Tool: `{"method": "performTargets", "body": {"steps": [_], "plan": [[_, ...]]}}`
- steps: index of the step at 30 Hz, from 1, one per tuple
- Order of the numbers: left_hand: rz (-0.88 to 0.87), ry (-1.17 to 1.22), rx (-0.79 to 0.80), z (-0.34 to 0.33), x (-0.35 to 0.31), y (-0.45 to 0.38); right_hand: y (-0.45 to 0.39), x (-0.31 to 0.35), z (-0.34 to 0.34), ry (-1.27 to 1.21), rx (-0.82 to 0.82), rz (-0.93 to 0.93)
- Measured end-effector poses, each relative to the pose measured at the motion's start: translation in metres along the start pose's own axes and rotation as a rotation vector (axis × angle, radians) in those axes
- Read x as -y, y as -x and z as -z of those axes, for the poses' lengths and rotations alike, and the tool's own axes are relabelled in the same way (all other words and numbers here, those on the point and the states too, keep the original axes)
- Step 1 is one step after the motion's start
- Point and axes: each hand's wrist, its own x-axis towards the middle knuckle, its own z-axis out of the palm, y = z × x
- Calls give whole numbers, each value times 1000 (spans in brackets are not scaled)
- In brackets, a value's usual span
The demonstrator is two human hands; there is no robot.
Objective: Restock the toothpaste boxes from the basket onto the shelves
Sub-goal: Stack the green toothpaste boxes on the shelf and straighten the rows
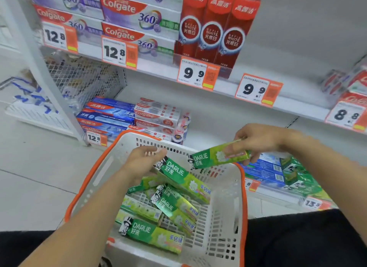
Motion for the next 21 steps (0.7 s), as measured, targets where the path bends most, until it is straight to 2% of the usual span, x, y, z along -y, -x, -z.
{"method": "performTargets", "body": {"steps": [3,9,14,17,21], "plan": [[54,155,108,-9,-11,6,20,-9,2,-174,-99,98],[1,396,242,-18,-41,14,20,-24,-7,-539,-111,174],[-59,448,200,-35,-59,21,17,-40,-12,-769,75,181],[-83,467,143,-48,-66,23,17,-49,-8,-801,171,197],[-112,437,172,-65,-81,26,24,-63,3,-809,207,240]]}}
